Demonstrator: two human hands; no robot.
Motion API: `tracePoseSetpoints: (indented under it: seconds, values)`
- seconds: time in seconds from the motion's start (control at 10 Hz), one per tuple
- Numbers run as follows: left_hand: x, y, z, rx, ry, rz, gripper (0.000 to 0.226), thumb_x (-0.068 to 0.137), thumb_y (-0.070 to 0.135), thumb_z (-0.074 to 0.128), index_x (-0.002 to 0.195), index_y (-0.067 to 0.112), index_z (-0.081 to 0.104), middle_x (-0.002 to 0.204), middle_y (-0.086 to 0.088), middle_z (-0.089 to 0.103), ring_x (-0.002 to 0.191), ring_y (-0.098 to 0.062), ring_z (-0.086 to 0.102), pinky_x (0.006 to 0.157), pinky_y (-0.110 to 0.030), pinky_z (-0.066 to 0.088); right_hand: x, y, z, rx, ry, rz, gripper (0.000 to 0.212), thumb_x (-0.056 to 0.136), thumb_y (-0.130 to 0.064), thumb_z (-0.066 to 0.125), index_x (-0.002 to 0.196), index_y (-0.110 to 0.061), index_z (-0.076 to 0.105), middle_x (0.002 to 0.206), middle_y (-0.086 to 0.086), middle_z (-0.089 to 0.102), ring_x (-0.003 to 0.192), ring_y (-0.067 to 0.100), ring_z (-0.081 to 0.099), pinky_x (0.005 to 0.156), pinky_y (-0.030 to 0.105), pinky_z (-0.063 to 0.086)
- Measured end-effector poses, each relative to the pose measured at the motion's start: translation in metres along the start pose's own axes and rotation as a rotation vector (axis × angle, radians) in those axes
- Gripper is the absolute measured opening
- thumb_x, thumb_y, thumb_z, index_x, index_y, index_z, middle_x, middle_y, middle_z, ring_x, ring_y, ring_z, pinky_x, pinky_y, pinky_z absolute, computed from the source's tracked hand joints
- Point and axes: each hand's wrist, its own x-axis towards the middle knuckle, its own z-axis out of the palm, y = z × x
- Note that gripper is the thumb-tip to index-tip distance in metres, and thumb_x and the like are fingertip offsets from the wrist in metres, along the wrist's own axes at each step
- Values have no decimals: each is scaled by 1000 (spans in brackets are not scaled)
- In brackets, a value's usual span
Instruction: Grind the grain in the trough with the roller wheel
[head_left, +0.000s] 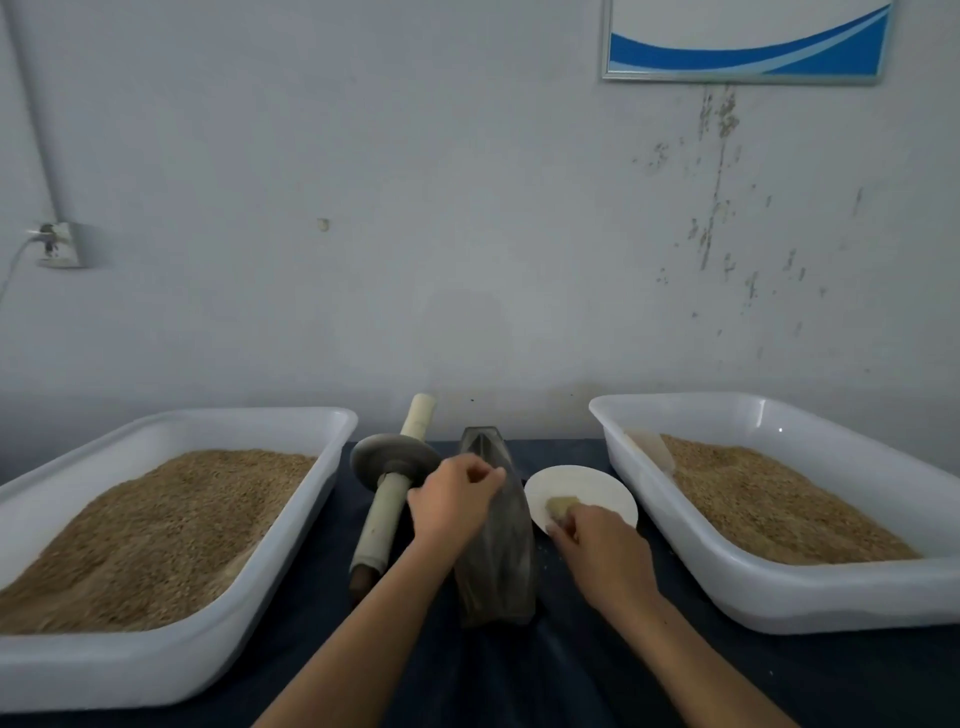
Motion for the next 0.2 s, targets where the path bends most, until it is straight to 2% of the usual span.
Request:
tracePoseSetpoints:
  seconds: [0.1, 0.2]
  values:
    - [-23, -24, -6, -190, 68, -137, 30, 93, 39, 54, 74, 16, 60, 63, 3, 57, 59, -11, 53, 67, -36, 48, -11, -2, 8, 124, 17, 21, 37, 100, -39, 45, 72, -16, 50, 68, -5, 54, 58, 8, 46, 47, 22, 28]
    - [-45, -44, -10, -292, 140, -248, 27, 96, 33, 48, 76, 17, 57, 64, 0, 53, 56, -12, 48, 56, -32, 41, -27, 0, 14, 381, 1, 86, 28, 103, -23, 41, 80, -12, 53, 72, -1, 56, 62, 10, 49, 55, 26, 35]
